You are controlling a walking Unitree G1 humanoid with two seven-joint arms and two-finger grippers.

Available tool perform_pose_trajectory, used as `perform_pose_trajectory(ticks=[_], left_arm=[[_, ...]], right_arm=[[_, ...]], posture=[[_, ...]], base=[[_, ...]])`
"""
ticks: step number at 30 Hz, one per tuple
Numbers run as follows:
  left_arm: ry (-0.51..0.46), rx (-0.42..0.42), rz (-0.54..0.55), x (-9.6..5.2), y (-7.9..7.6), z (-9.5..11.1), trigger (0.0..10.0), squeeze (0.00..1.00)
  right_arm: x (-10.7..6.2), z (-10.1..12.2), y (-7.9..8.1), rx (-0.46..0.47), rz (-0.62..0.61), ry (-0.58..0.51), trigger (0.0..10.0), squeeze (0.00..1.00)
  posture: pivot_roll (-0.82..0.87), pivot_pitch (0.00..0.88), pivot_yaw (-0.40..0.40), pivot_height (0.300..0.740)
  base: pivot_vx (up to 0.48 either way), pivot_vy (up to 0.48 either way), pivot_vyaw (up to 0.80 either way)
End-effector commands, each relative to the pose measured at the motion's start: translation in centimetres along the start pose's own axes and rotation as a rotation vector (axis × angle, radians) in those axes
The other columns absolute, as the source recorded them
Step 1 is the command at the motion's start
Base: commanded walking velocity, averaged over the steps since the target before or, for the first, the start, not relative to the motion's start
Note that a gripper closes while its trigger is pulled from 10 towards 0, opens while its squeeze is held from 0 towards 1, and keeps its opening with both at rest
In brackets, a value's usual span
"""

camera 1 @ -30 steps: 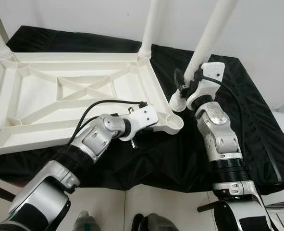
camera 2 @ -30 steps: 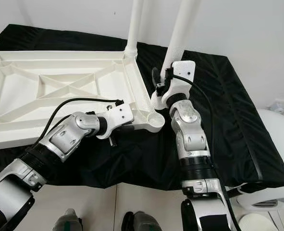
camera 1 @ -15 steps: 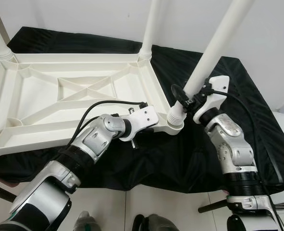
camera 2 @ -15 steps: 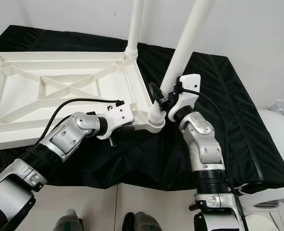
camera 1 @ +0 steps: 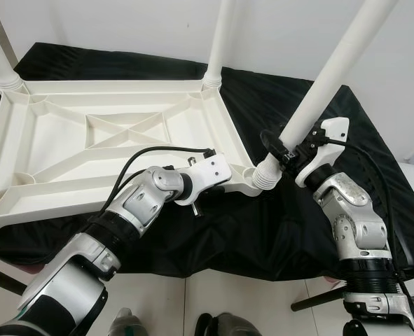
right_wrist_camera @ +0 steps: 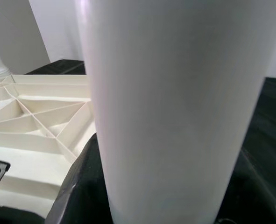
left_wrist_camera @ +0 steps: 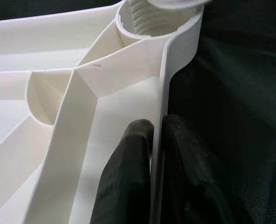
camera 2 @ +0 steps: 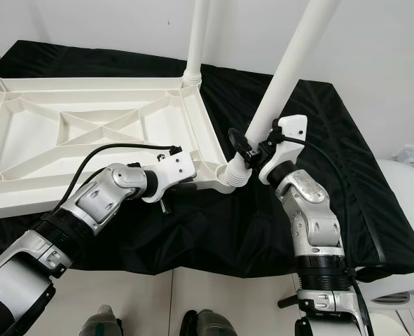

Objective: Building children table

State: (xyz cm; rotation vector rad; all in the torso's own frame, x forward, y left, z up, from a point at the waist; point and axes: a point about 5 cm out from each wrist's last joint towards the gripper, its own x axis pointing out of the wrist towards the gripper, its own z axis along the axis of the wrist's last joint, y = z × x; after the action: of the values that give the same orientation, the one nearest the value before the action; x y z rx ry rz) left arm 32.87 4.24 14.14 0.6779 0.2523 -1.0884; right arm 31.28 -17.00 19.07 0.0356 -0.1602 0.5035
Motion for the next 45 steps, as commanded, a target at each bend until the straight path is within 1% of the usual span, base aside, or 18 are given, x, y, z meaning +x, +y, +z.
perform_pose_trajectory(ticks=[1,4,7,10,12,17,24,33,38,42,44,45], left_arm=[[0.036,-0.011,0.027,0.0,0.4,-0.5,10.0,0.00],[0.034,-0.010,0.027,0.0,0.4,-0.5,10.0,0.00],[0.030,-0.011,0.028,0.0,0.4,-0.4,10.0,0.00],[0.030,-0.011,0.028,0.0,0.4,-0.4,10.0,0.00],[0.028,-0.013,0.032,0.0,0.5,-0.4,10.0,0.00],[0.027,-0.013,0.032,0.0,0.4,-0.4,10.0,0.00],[0.019,-0.018,0.038,0.0,0.4,-0.2,10.0,0.00],[0.018,-0.019,0.041,0.0,0.5,-0.2,10.0,0.00],[0.015,-0.019,0.042,0.0,0.5,-0.1,10.0,0.00],[0.014,-0.018,0.043,0.0,0.5,-0.1,10.0,0.00],[0.014,-0.019,0.045,0.0,0.5,-0.1,10.0,0.00],[0.014,-0.019,0.045,0.0,0.5,-0.1,10.0,0.00]], right_arm=[[-0.1,-0.5,0.2,0.027,0.009,-0.003,10.0,0.00],[0.0,-0.6,0.2,0.042,0.006,-0.005,10.0,0.00],[0.7,-1.3,0.1,0.060,-0.003,0.007,10.0,0.00],[0.7,-1.3,0.1,0.060,-0.003,0.007,10.0,0.00],[1.4,-1.7,-0.2,0.070,-0.013,0.014,10.0,0.00],[1.7,-1.8,-0.4,0.070,-0.023,0.017,10.0,0.00],[1.5,-2.3,-1.2,0.027,-0.030,0.053,10.0,0.00],[1.2,-2.9,-1.5,0.009,-0.029,0.080,10.0,0.00],[1.2,-3.7,-0.1,0.003,0.065,0.103,10.0,0.00],[1.1,-3.8,0.2,0.006,0.081,0.107,10.0,0.00],[1.0,-4.4,0.7,0.012,0.107,0.122,10.0,0.00],[1.0,-4.4,0.7,0.012,0.107,0.122,10.0,0.00]], posture=[[0.05,0.049,-0.090,0.740],[0.05,0.055,-0.091,0.740],[0.05,0.059,-0.092,0.740],[0.05,0.059,-0.092,0.740],[0.06,0.063,-0.095,0.740],[0.06,0.065,-0.099,0.740],[0.06,0.066,-0.105,0.740],[0.05,0.067,-0.107,0.740],[0.06,0.067,-0.109,0.740],[0.06,0.066,-0.110,0.740],[0.06,0.066,-0.109,0.740],[0.06,0.066,-0.109,0.740]], base=[[0.000,0.000,0.00],[0.000,0.000,0.00],[0.000,0.000,0.00],[0.000,0.000,0.00],[0.000,0.000,0.00],[0.000,0.000,0.00],[0.000,0.000,0.00],[0.000,0.000,0.00],[0.000,0.000,0.00],[0.000,0.000,0.00],[0.000,0.000,0.00],[0.000,0.000,0.00]])
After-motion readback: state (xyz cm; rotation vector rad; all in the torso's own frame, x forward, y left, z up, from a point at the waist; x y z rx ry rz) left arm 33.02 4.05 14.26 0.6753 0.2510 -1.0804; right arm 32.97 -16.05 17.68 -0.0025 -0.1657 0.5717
